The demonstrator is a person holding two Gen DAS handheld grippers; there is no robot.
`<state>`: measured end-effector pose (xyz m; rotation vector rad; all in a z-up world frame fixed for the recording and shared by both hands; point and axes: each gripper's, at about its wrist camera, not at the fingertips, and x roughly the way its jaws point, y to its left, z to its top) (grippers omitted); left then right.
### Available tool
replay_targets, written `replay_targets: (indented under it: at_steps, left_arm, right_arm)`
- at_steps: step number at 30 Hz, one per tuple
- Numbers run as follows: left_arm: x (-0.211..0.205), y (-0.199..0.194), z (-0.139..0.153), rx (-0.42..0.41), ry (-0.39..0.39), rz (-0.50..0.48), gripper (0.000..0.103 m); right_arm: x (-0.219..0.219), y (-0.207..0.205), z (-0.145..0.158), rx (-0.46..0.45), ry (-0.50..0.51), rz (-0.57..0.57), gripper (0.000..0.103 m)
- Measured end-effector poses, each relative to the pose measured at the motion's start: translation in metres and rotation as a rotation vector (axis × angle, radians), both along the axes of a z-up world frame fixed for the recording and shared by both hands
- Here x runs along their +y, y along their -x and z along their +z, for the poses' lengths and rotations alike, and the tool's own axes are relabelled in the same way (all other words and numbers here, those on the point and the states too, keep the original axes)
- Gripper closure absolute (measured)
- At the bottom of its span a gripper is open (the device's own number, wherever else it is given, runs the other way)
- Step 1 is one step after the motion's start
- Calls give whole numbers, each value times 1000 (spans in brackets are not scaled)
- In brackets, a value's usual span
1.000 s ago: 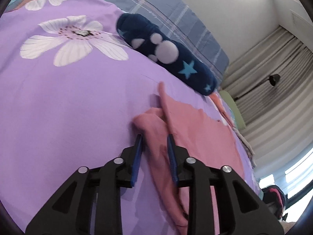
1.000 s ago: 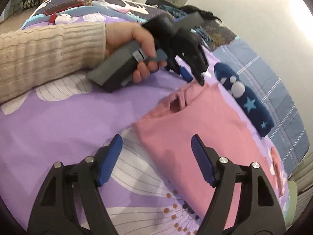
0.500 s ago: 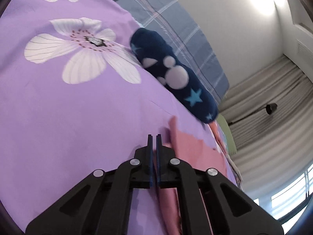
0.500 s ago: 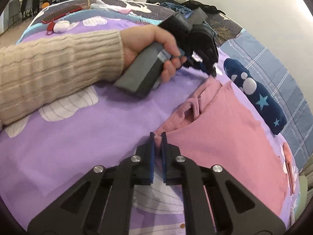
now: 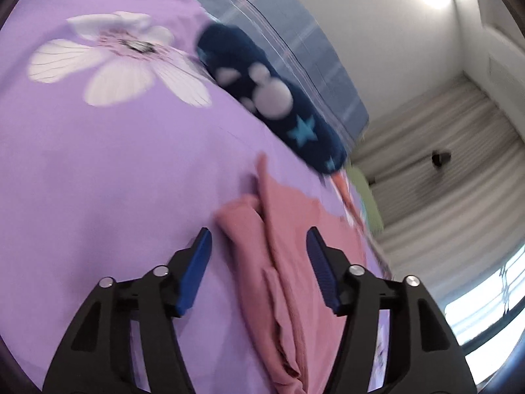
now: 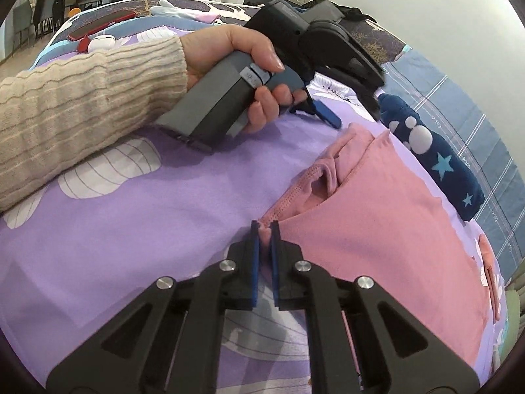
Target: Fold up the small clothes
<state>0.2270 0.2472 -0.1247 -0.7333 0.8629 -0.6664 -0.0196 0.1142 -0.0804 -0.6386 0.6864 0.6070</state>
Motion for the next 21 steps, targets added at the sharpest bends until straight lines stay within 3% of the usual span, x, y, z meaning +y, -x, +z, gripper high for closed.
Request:
replay_targets:
  at_steps: [4,8,9,13,16,18,19,21]
  left_arm:
    - [-35,4,8,-56,-121,-52,33]
    - [-50,1,9,-71,-135,-61,34]
    - [-50,0,8,-73,-140,-55,36]
    - [-45,-8,-1,-6,-139,-17,85]
    - [-37,-12,-8,31,-71,-6,90]
    - [-40,-10,-6,16,-100,-3,90]
    - [-41,-10,-6,11,-109,-3,90]
    - [-41,-9,-6,6,-106,-2,90]
  right_arm:
    - [-1,-1,-1,3,-7,-3,96]
    - [0,0,-1,-3,0,-3,95]
    - [0,0,-2,-4,2,-3,95]
    - [1,1,-1,-6,3,-4,95]
    - [1,1,-1,-13,8,-6,95]
    - [1,2,0,-21,13,-13,94]
    - [0,2,1,-28,17,-22,90]
    - [-6,5,8,-58,16,-61,69]
